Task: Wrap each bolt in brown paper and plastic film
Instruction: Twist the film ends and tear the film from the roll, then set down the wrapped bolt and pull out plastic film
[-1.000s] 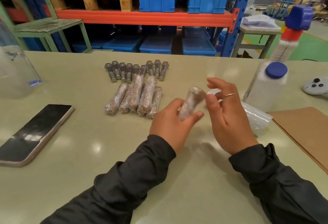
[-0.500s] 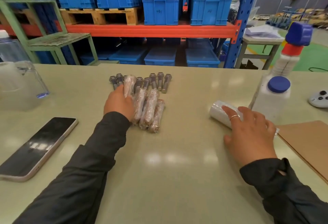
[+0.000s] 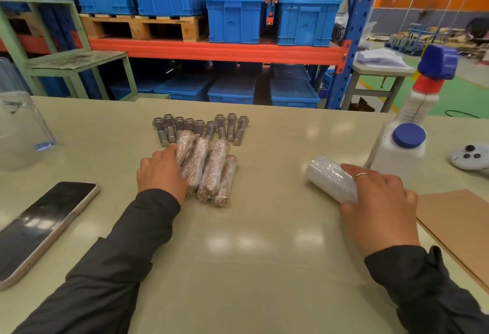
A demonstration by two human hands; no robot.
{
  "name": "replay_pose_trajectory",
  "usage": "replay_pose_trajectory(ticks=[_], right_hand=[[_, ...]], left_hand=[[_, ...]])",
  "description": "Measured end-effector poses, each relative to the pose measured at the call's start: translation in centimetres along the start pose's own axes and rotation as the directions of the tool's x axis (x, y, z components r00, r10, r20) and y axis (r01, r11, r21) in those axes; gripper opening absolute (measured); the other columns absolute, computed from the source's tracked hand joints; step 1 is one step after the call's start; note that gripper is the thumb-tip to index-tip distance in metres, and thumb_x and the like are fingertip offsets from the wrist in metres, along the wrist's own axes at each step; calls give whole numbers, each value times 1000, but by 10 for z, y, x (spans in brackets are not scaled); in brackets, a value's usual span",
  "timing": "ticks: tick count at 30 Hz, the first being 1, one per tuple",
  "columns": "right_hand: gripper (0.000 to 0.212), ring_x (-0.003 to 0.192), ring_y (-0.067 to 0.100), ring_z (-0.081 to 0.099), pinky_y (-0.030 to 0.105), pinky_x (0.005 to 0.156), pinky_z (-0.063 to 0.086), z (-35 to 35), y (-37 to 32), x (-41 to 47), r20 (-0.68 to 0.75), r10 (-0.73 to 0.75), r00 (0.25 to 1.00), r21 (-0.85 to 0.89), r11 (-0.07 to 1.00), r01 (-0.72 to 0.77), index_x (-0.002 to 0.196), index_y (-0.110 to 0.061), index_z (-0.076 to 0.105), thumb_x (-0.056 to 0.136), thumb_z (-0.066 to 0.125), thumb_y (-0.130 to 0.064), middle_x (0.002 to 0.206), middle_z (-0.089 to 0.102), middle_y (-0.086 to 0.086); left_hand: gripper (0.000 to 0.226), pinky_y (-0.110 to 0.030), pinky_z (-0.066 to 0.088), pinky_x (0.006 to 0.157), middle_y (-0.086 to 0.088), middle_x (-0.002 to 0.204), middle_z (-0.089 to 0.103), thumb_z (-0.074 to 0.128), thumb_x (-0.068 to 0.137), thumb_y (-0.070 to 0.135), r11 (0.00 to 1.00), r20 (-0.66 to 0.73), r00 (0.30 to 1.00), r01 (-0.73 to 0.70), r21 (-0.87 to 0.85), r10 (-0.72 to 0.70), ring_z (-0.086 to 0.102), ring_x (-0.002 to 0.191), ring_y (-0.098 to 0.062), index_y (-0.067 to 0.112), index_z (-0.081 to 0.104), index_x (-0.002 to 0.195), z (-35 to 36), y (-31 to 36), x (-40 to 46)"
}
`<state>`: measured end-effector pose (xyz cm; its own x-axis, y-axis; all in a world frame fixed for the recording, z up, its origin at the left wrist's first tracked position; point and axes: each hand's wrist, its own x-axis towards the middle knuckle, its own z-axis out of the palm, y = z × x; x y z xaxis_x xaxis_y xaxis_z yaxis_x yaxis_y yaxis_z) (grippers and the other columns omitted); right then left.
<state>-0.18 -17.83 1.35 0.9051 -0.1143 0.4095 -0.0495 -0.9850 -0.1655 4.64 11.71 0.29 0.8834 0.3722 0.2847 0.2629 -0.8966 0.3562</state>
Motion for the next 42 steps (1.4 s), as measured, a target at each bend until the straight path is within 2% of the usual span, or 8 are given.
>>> replay_pose_trajectory(ticks=[6, 10, 14, 16, 24, 29, 33, 42], right_hand=[[56, 102, 16, 48, 24, 86, 38, -9, -10, -3, -5, -18, 1000, 381, 924, 19, 133, -25, 47, 81, 65, -25, 109, 56, -5], [33, 82, -17, 54, 3, 64, 43, -21, -26, -12, 202, -5, 979, 806, 569, -163, 102, -39, 51, 77, 71, -31, 92, 54, -29], [36, 80, 2, 67, 18, 69, 53, -20, -42, -24, 367, -67, 928, 900, 280, -335, 97, -30, 56, 67, 74, -39, 89, 71, -12], [47, 78, 6, 69, 18, 66, 55, -18, -47, -29, 383, -110, 917, 903, 255, -347, 97, -26, 55, 58, 69, -48, 86, 73, -8], [26, 71, 18, 64, 37, 66, 55, -10, -48, -27, 412, 65, 909, 825, 396, -403, 84, -15, 60, 94, 48, -36, 81, 67, -3], [38, 52, 13, 58, 25, 46, 48, -10, -45, -26, 516, 110, 850, 764, 389, -514, 89, -11, 59, 93, 44, -46, 70, 63, -1], [23, 72, 17, 58, 31, 67, 50, -1, -41, -25, 413, 123, 902, 660, 642, -390, 81, -21, 52, 98, 39, -29, 79, 60, -1], [25, 63, 6, 46, 21, 55, 33, -18, -8, -6, 427, 56, 902, 471, 838, -276, 78, -21, 58, 97, 43, -26, 70, 52, -9]], left_hand=[[45, -40, 32, 94, -15, 128, 52, 47, 90, 6, 999, -132, 991, -35, -2, 35, 42, 116, -36, 12, 44, 135, -12, 14, -10], [32, -10, 42, 76, 0, 106, 58, 49, 92, 10, 790, -185, 950, -313, -528, 253, 54, 91, -13, 14, 51, 124, -23, 42, -40], [62, -29, 58, 64, -10, 103, 63, 60, 73, 38, 395, 435, 801, 273, -877, 412, 68, 81, -21, 20, 38, 129, -19, 74, -81], [81, -36, 58, 61, -9, 98, 67, 65, 54, 45, 300, 503, 762, 408, -862, 408, 70, 78, -19, 26, 34, 126, -14, 78, -92], [84, -32, 53, 52, -10, 78, 58, 67, 40, 58, 412, 430, 846, 287, -865, 314, 65, 73, -20, 34, 36, 114, -4, 72, -95], [84, -27, 49, 51, 1, 68, 54, 77, 49, 63, 473, 424, 838, 237, -849, 342, 64, 69, -16, 38, 34, 116, -2, 73, -100], [78, -34, 55, 61, -3, 73, 60, 69, 51, 55, 522, 447, 822, 223, -823, 353, 67, 77, -22, 38, 32, 118, 0, 75, -108], [70, -34, 56, 52, -12, 87, 67, 75, 61, 26, 149, 721, 540, 746, -649, 434, 65, 66, -25, 15, 47, 124, -13, 83, -110]])
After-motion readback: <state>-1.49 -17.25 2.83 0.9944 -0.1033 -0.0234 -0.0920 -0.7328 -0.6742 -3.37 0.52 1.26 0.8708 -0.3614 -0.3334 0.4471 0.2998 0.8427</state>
